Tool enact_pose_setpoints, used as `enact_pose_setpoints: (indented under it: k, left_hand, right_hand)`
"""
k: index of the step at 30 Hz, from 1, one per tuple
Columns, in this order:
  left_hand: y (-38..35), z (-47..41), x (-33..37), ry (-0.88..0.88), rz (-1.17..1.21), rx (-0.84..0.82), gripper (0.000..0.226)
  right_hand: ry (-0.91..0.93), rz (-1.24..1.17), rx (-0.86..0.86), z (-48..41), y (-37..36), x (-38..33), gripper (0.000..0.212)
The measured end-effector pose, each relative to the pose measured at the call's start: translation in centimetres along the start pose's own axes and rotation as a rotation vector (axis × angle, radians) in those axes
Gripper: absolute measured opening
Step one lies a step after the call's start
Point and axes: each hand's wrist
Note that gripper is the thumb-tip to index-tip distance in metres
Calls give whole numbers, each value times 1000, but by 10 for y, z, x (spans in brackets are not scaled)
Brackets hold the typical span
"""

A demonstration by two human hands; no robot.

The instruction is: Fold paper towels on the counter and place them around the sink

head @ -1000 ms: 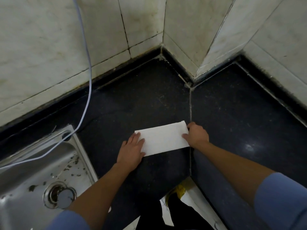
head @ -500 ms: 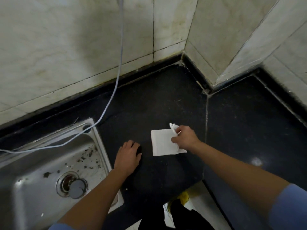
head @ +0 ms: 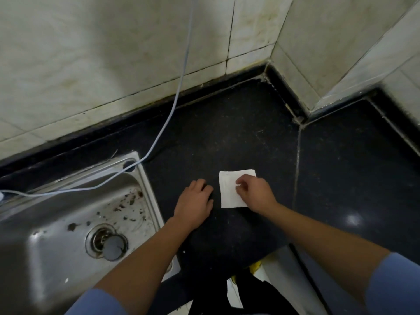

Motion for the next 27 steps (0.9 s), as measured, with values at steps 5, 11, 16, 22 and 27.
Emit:
enact_pose_setpoints:
  k: [5,11,16,22,27]
  left_hand:
    - [-8,-31,32,-179,-172,-112,51]
    - [-24,-32,13,-151,-254,-232,62]
    - [-26,-32,8,-164,-243,-221,63]
    - [-28,-32,7,-172,-234,-205,62]
    - [-20,-30,9,-167,-208,-198,58]
  right_hand:
    - [306,502,69,14,10,42,47]
    - [281,585,-90,29,-2,65,85]
    - [295,628,7,34,-7,77,57]
    - [397,736,61,53,-3,110,51]
    - [474,530,252,24,16,87,36]
Point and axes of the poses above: each hand's wrist, its own z-axis away from the middle knuckle, its own y-axis out of the back of the hand, x = y × z, and after that the axes turned 2 degrees about -z, right-handed
